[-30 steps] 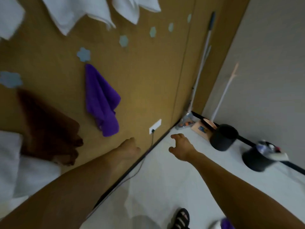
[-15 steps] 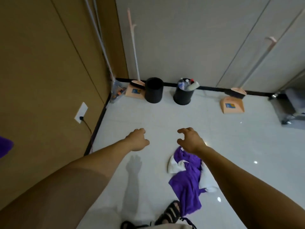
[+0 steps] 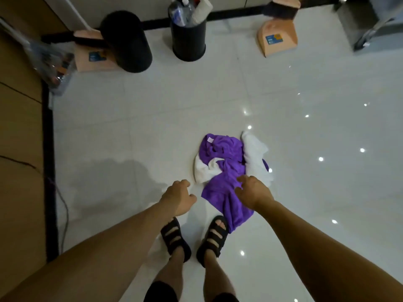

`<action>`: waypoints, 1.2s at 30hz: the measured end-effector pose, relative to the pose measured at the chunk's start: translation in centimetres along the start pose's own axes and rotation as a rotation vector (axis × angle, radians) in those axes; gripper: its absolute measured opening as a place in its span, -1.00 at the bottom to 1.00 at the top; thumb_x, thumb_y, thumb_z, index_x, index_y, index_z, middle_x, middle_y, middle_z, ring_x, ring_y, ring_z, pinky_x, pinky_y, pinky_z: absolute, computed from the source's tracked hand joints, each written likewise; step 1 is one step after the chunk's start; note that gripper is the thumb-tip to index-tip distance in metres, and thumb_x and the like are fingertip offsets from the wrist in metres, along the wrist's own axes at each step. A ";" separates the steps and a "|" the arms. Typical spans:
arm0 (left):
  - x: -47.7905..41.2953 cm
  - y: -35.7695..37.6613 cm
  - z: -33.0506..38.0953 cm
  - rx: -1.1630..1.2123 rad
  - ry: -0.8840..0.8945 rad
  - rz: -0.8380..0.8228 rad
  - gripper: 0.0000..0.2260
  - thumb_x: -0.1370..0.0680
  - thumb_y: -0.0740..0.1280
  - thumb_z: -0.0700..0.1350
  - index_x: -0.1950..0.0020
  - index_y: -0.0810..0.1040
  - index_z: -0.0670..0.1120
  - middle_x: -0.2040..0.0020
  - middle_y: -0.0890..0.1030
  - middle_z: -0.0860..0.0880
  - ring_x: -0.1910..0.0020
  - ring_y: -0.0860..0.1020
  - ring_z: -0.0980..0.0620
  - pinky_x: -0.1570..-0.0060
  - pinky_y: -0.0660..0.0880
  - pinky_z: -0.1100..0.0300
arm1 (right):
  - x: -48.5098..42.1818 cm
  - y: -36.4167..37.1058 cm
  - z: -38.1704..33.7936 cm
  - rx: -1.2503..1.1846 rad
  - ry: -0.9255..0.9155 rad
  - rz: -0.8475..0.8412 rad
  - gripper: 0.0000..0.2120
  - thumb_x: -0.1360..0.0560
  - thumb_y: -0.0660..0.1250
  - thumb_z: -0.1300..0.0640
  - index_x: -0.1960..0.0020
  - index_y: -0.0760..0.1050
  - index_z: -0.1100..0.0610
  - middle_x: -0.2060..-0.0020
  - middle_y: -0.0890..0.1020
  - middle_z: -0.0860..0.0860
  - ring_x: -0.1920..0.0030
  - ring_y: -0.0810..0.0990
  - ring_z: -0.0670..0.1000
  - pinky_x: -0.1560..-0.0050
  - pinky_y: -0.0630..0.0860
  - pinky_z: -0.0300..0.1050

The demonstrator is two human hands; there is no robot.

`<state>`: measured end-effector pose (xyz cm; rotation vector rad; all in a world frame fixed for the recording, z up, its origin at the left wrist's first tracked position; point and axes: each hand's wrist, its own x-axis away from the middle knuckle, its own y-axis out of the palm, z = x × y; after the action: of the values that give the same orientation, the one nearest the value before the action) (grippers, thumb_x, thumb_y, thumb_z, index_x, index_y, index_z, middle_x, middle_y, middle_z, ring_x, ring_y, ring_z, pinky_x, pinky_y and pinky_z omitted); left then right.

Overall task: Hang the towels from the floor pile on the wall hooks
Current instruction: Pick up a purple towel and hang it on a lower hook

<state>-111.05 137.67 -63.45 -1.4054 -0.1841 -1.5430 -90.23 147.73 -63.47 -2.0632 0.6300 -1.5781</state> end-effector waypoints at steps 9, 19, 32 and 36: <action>-18.2 11.0 -5.8 -0.018 -0.006 -0.051 -0.53 -0.58 0.24 0.04 -0.47 0.26 -0.02 -0.43 0.34 -0.05 -0.36 0.38 -0.07 -0.30 0.35 0.08 | -16.6 14.7 3.8 0.000 0.060 -0.046 -0.56 -0.59 0.16 0.04 -0.46 0.27 0.02 -0.33 0.41 0.15 -0.28 0.47 0.22 -0.25 0.44 0.06; -30.8 17.0 -9.0 0.049 0.004 0.002 -0.56 -0.57 0.25 0.03 -0.43 0.29 0.00 -0.38 0.39 -0.03 -0.28 0.44 -0.06 -0.19 0.37 0.14 | -30.4 22.3 7.1 0.421 -0.006 0.111 -0.62 -0.57 0.12 0.15 -0.39 0.29 0.10 -0.20 0.53 0.13 -0.14 0.58 0.20 -0.01 0.47 0.00; -17.8 8.4 -1.8 0.129 0.141 0.010 -0.25 -0.43 0.44 0.01 -0.53 0.13 0.02 -0.41 0.34 -0.09 -0.35 0.37 -0.08 -0.29 0.38 0.00 | -16.0 11.2 4.3 0.036 -0.257 0.378 -0.79 -0.44 0.42 0.02 0.16 0.51 0.15 0.09 0.56 0.14 0.04 0.50 0.20 0.04 0.46 0.03; -10.5 0.9 3.1 0.155 0.363 0.076 -0.24 -0.34 0.54 -0.03 -0.47 0.30 -0.05 -0.38 0.40 -0.07 -0.36 0.37 -0.04 -0.33 0.31 0.14 | -7.7 2.1 -1.5 -0.354 -0.488 0.436 -0.75 -0.44 0.46 0.14 0.27 0.39 0.08 0.19 0.52 -0.02 0.14 0.44 -0.03 0.07 0.40 -0.19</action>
<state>-110.17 145.08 -71.54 -0.9818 -0.0275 -1.6537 -93.66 150.60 -70.21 -2.2383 1.1285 -0.7220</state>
